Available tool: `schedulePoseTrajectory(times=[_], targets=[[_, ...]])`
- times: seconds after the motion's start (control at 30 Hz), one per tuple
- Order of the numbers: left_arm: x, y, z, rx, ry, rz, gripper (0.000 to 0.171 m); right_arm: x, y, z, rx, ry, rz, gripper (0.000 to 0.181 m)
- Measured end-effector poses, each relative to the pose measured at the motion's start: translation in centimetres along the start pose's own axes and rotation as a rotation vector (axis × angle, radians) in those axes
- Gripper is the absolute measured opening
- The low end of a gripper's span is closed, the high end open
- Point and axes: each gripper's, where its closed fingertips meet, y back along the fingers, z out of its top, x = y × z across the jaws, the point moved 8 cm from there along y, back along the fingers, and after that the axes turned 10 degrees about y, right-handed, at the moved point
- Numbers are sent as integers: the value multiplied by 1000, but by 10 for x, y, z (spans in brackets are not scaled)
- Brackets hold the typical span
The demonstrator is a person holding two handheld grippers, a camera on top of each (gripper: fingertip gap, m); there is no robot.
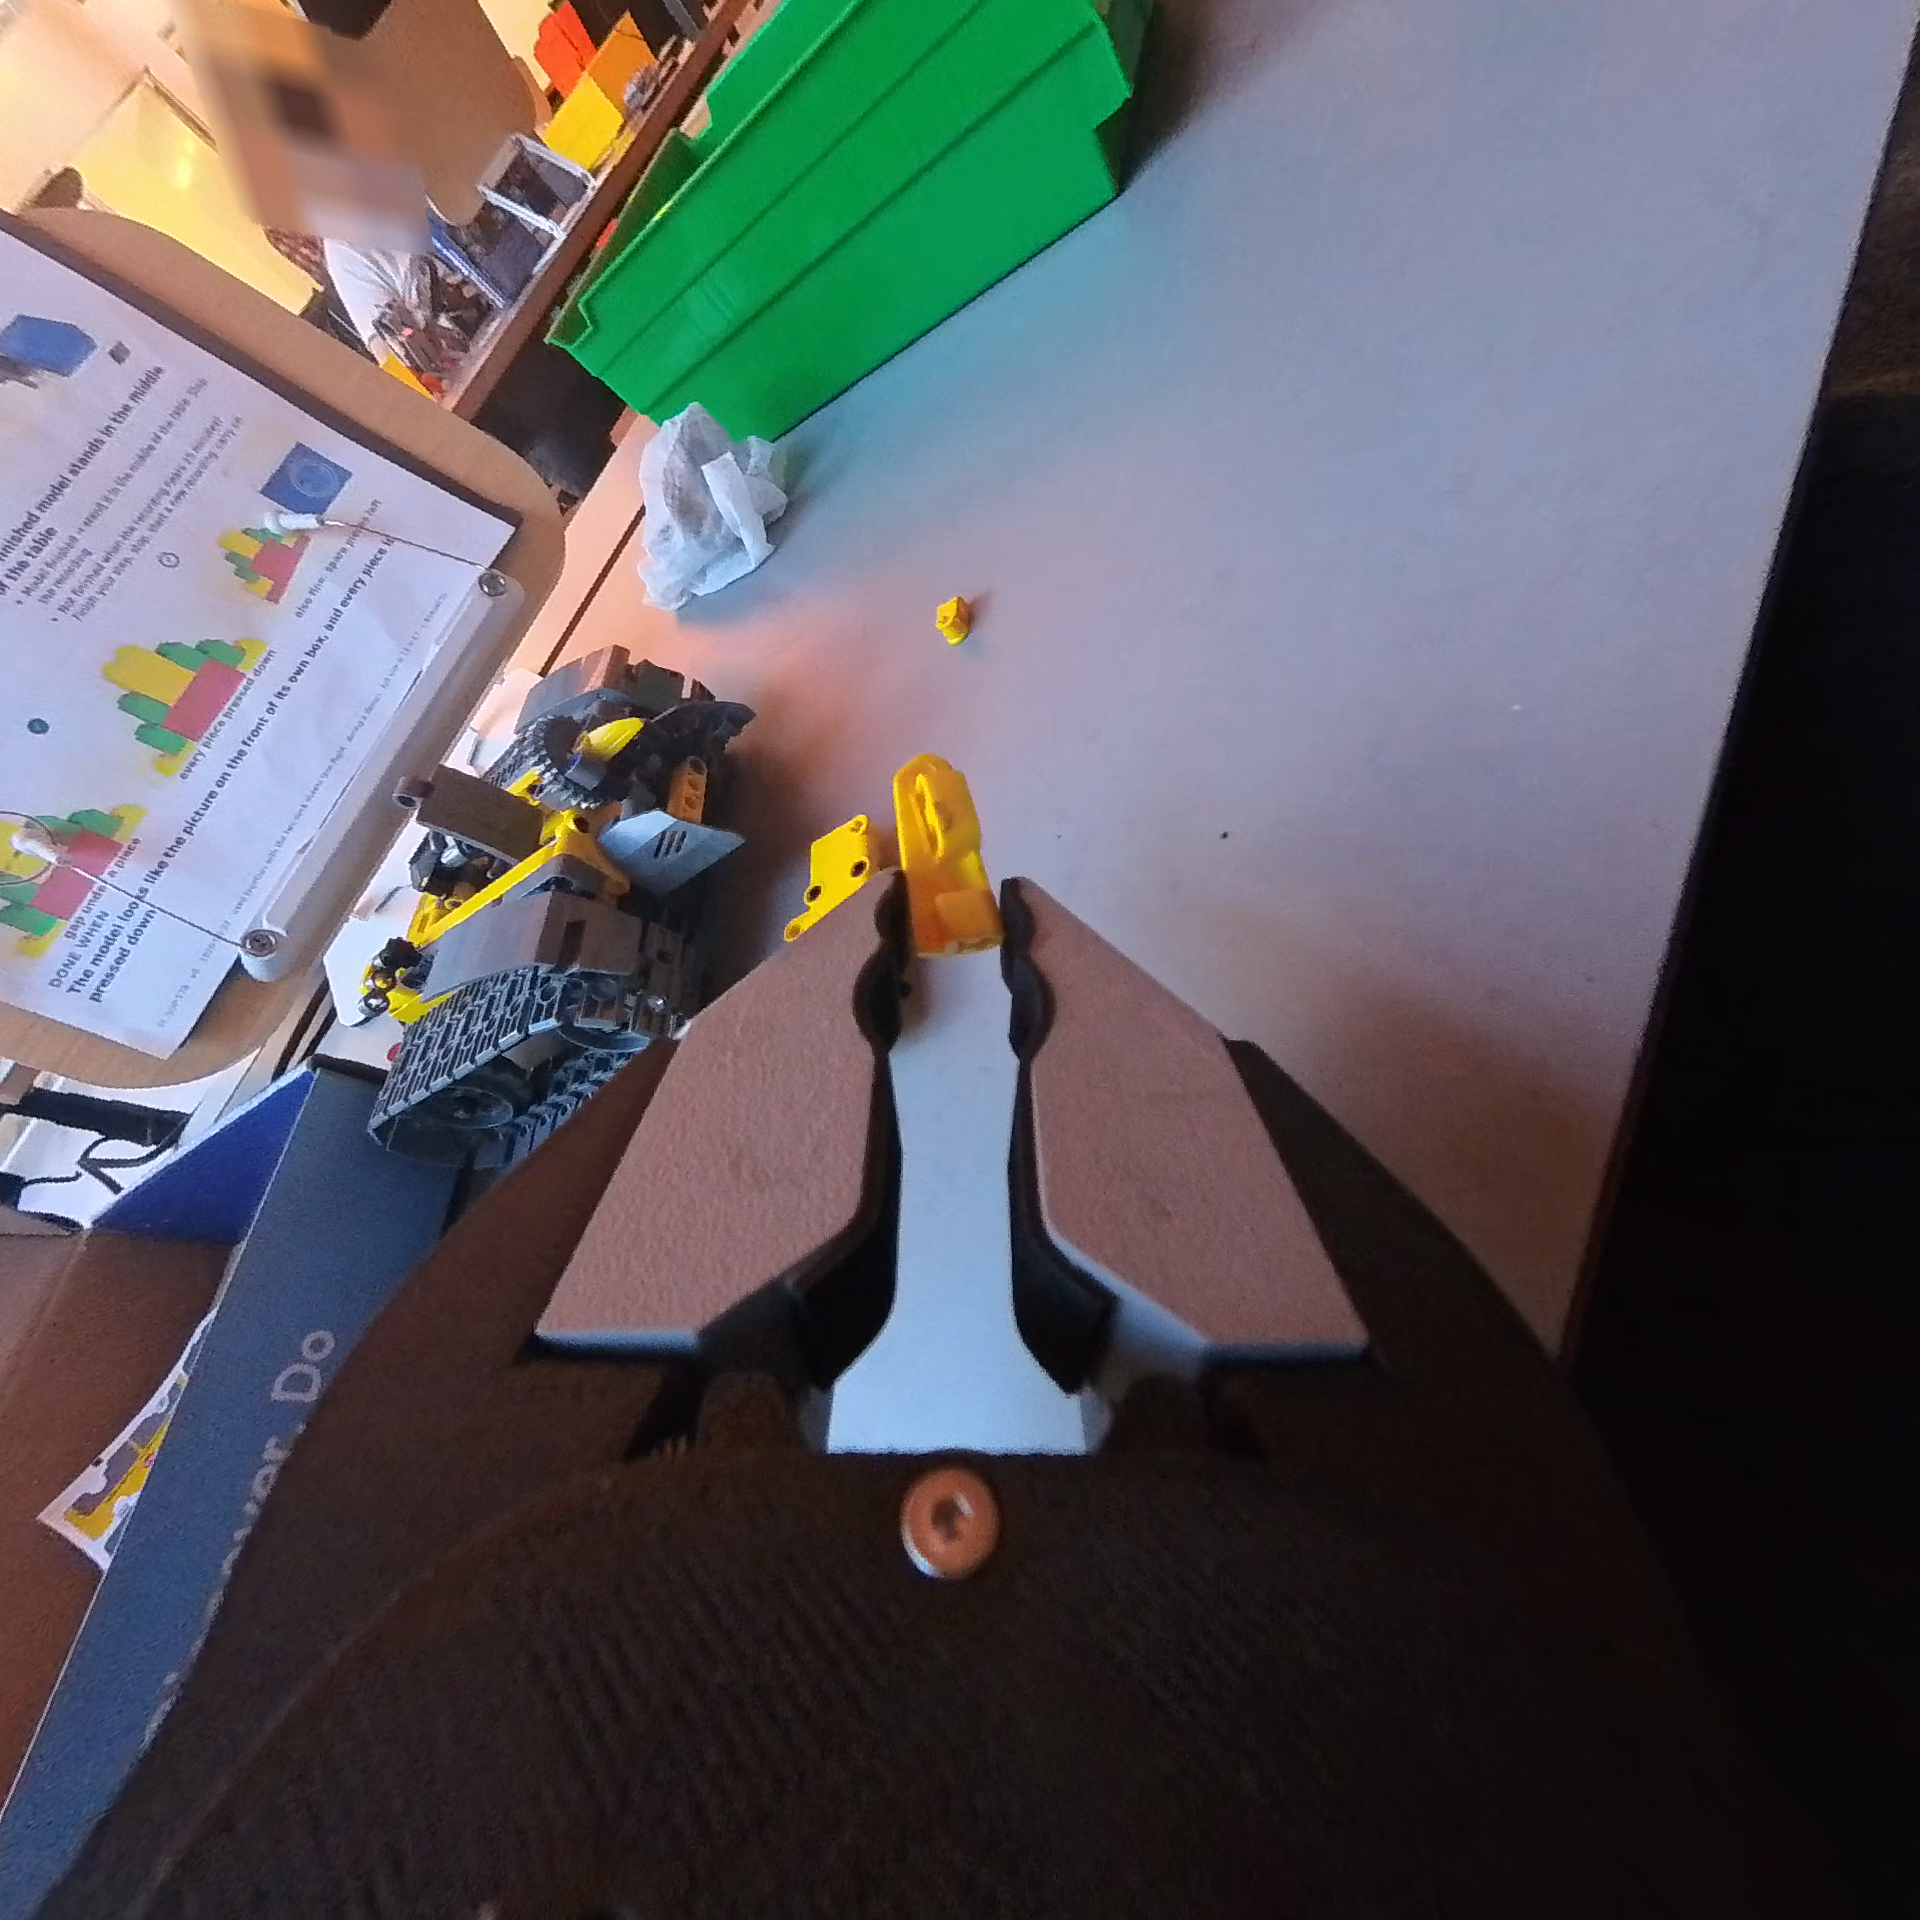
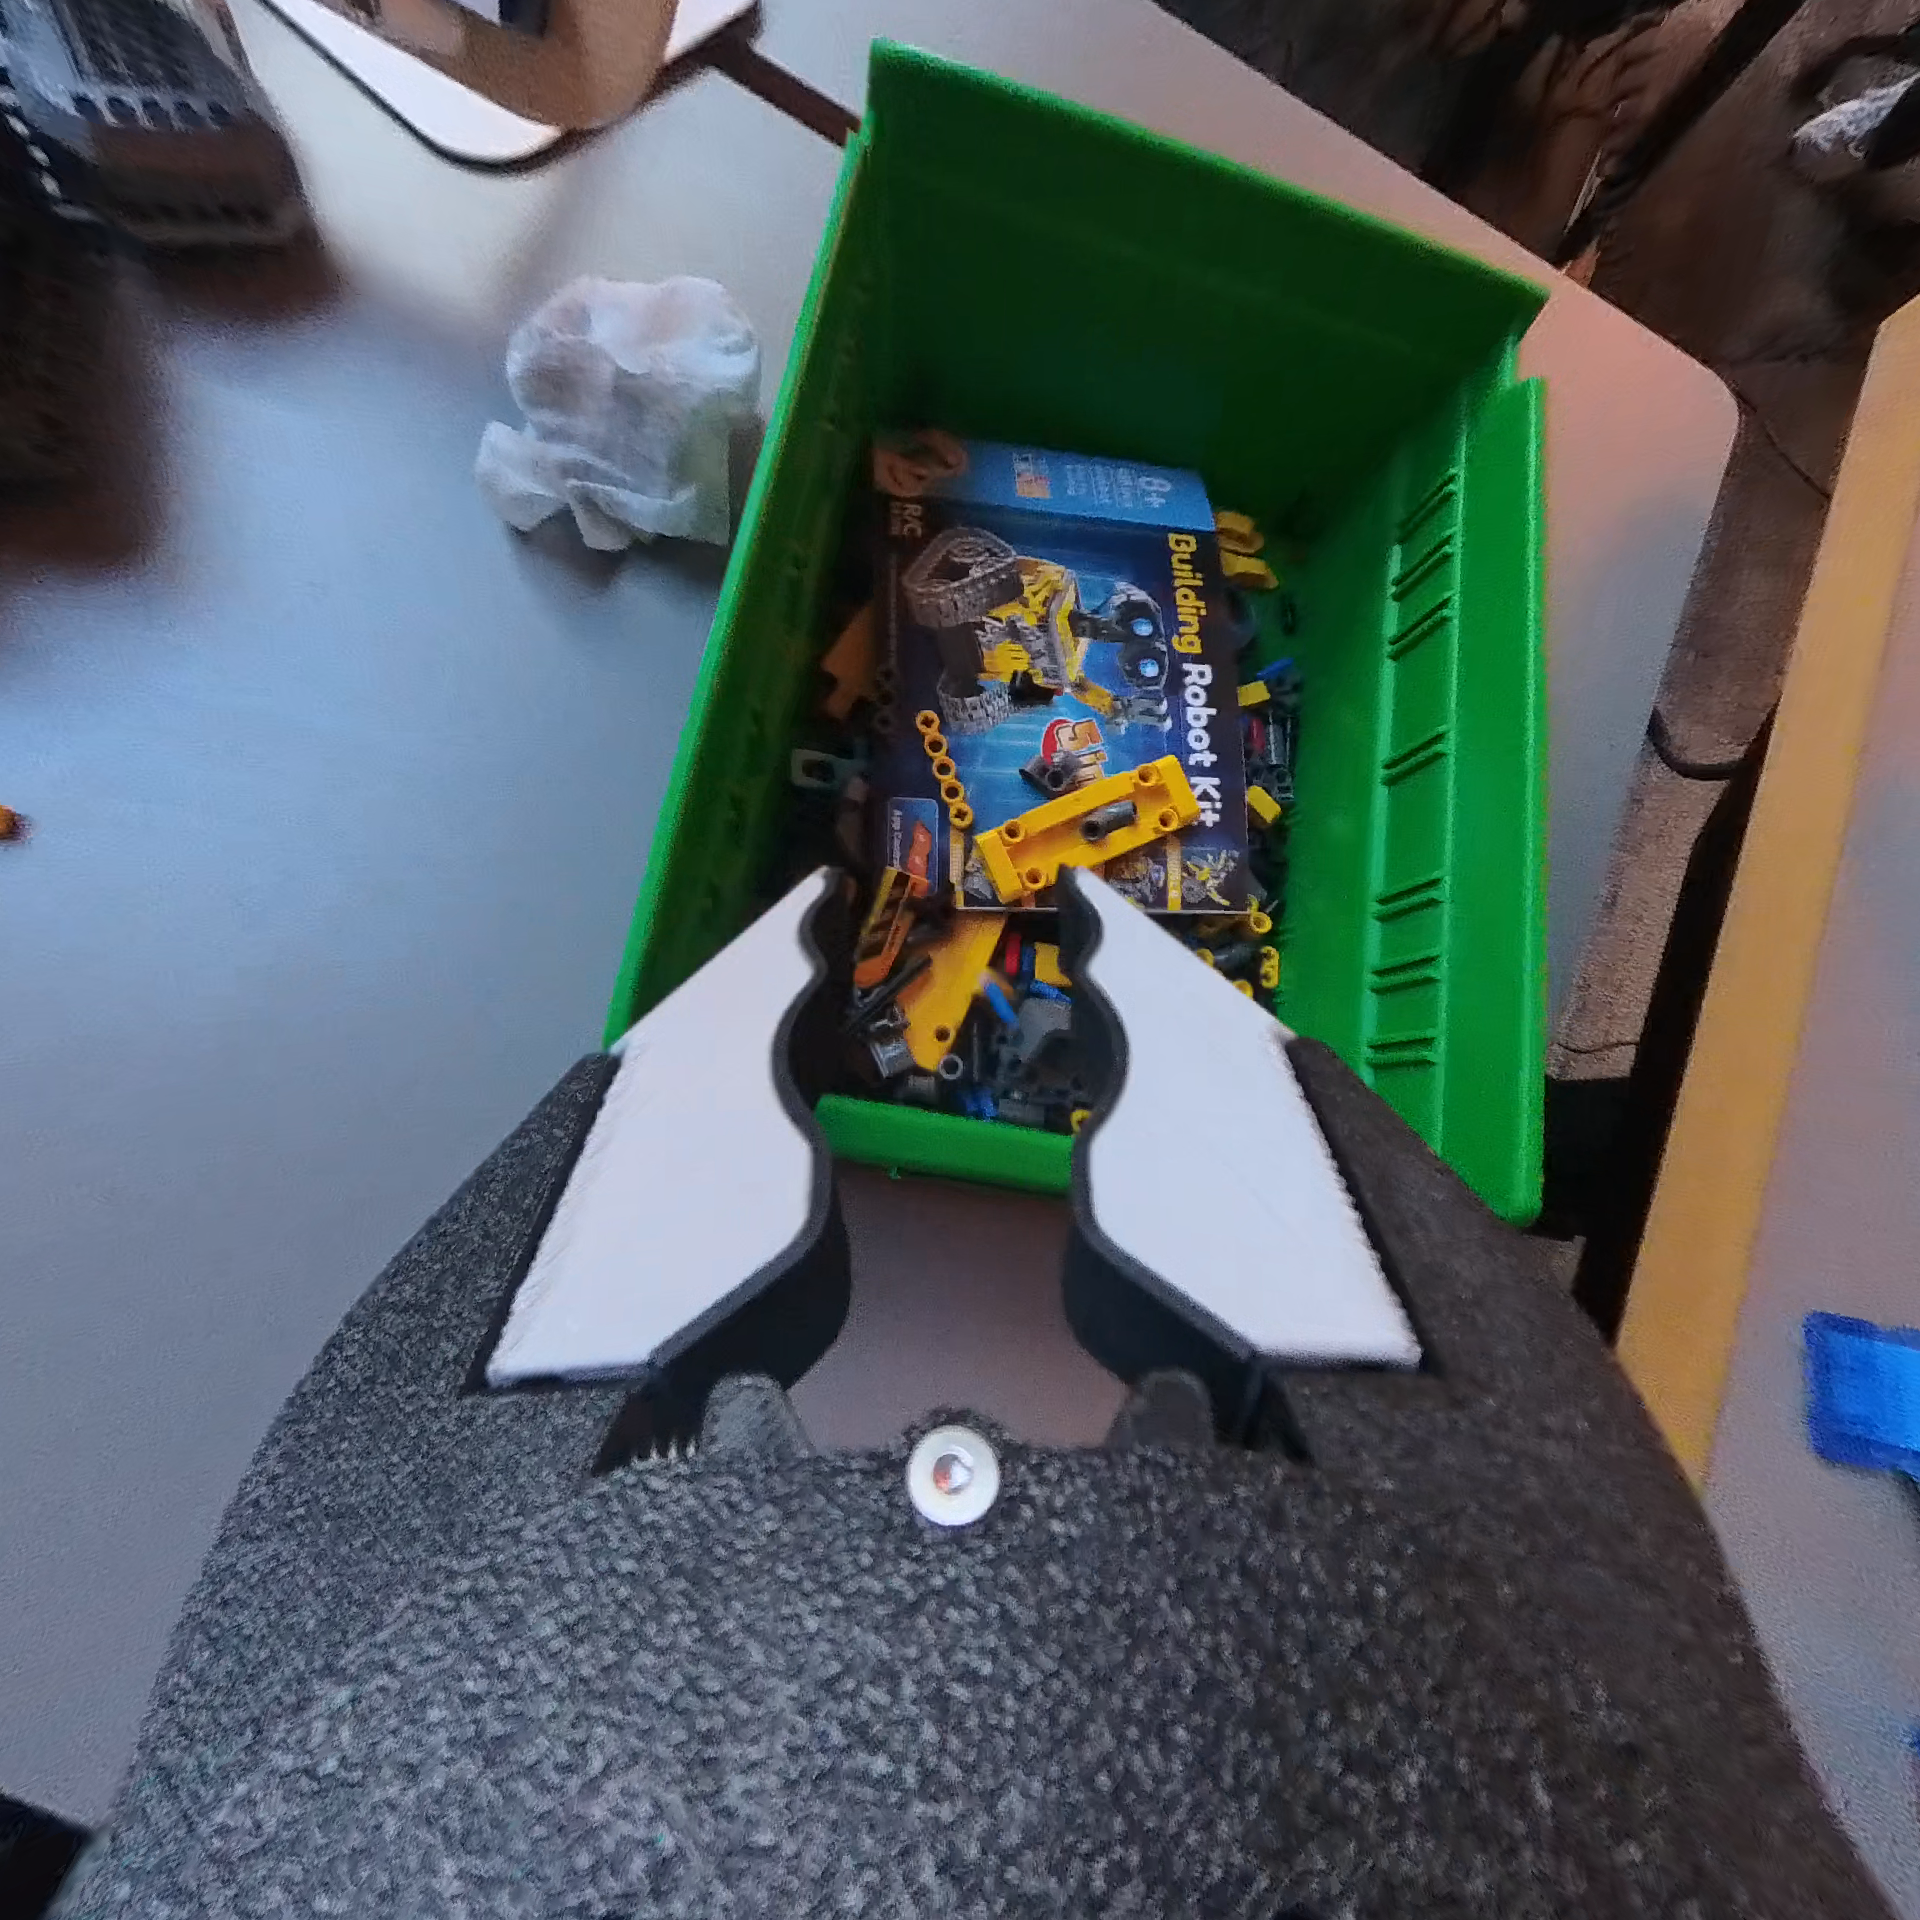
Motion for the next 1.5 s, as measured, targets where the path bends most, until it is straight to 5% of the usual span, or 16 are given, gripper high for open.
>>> schedulePoseTrajectory(times=[0.2, 0.47, 0.57, 0.73, 1.17, 1.27, 1.37, 1.43, 1.5], targets=[[4, 4, 3, -53, 50, -37, 14, 26, 5, 7, -120, -52, 82, 30], [0, 22, 14, -302, 37, -128, 14, 267, 18, 43, -425, 1, 1011, 26], [-2, 22, 13, -294, 13, -119, 14, 313, 11, 47, -416, 10, 1111, 29], [-6, 19, 12, -261, -26, -98, 14, 335, 0, 49, -383, -2, 1151, 21], [-5, 10, 12, -186, -12, -35, 10, 311, 6, 54, -464, -8, 1080, 5], [-4, 9, 12, -181, -6, -33, 10, 242, 27, 64, -556, -22, 808, 5], [-4, 8, 12, -173, -4, -27, 9, 141, 49, 65, -574, -19, 337, 5], [-1, 6, 11, -157, 13, -22, 9, 80, 48, 52, -468, 0, 52, 5], [2, 4, 11, -139, 44, -15, 10, 38, 32, 34, -290, 4, -80, 9]])
